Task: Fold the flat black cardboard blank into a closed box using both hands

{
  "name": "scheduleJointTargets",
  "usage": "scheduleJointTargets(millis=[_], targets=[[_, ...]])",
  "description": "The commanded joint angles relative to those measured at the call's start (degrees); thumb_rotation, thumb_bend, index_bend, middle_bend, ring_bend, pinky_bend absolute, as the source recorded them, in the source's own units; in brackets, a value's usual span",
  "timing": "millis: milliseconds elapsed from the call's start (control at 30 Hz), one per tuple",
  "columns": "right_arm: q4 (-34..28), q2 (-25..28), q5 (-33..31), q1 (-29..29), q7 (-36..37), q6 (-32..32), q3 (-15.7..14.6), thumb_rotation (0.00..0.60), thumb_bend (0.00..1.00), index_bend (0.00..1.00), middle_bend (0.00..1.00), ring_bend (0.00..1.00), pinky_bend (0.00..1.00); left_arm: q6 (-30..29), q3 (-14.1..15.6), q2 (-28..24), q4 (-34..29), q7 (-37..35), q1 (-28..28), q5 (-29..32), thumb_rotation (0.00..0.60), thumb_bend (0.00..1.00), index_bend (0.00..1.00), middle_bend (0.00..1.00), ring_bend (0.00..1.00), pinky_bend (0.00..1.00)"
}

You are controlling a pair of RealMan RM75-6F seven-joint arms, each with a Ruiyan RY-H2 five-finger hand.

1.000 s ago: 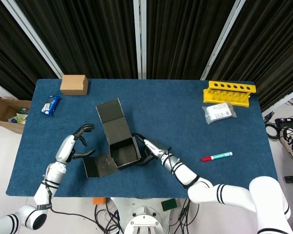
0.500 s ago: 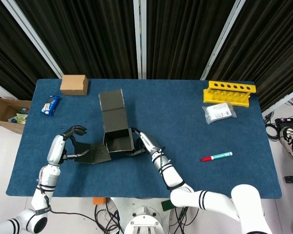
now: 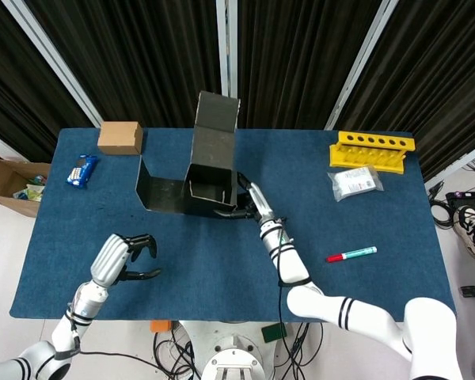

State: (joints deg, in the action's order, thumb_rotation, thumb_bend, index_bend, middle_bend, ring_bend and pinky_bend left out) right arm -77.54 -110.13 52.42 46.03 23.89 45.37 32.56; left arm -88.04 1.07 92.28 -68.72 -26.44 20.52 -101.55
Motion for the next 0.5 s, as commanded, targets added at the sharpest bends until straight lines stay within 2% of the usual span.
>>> scheduleJointTargets(millis=[33, 267, 400, 500], targets=[[-4.7, 3.7, -0.4, -2.7, 1.2, -1.3, -1.3, 0.6, 0.18, 0.61, 0.52, 0.8, 1.0, 3.3, -1.8, 3.0, 4.6, 6.9, 2.8, 0.6, 0.6, 0.14, 0.53, 0.49, 0.8, 0.97], [-9.8, 6.9, 0.4, -5.5, 2.0, -2.2, -5.0, 0.6, 0.18, 0.6, 0.51, 0.8, 1.0, -1.4, -7.5, 7.8, 11.3, 9.8, 6.6, 0.9, 0.6, 0.22, 0.47, 0.45, 0.8, 0.98], [-10.5, 7.6, 1.9, -5.8, 0.5, -2.3, -7.5, 0.6, 0.18, 0.6, 0.51, 0.8, 1.0, -6.2, -8.8, 9.5, 14.8, 11.0, 8.1, -1.0, 0.6, 0.23, 0.45, 0.44, 0.8, 0.98], [-10.7, 7.9, 2.5, -5.7, -0.1, -2.7, -8.7, 0.6, 0.18, 0.59, 0.51, 0.8, 1.0, -8.3, -8.3, 9.9, 16.8, 11.5, 9.0, -2.5, 0.6, 0.23, 0.44, 0.43, 0.8, 0.98]])
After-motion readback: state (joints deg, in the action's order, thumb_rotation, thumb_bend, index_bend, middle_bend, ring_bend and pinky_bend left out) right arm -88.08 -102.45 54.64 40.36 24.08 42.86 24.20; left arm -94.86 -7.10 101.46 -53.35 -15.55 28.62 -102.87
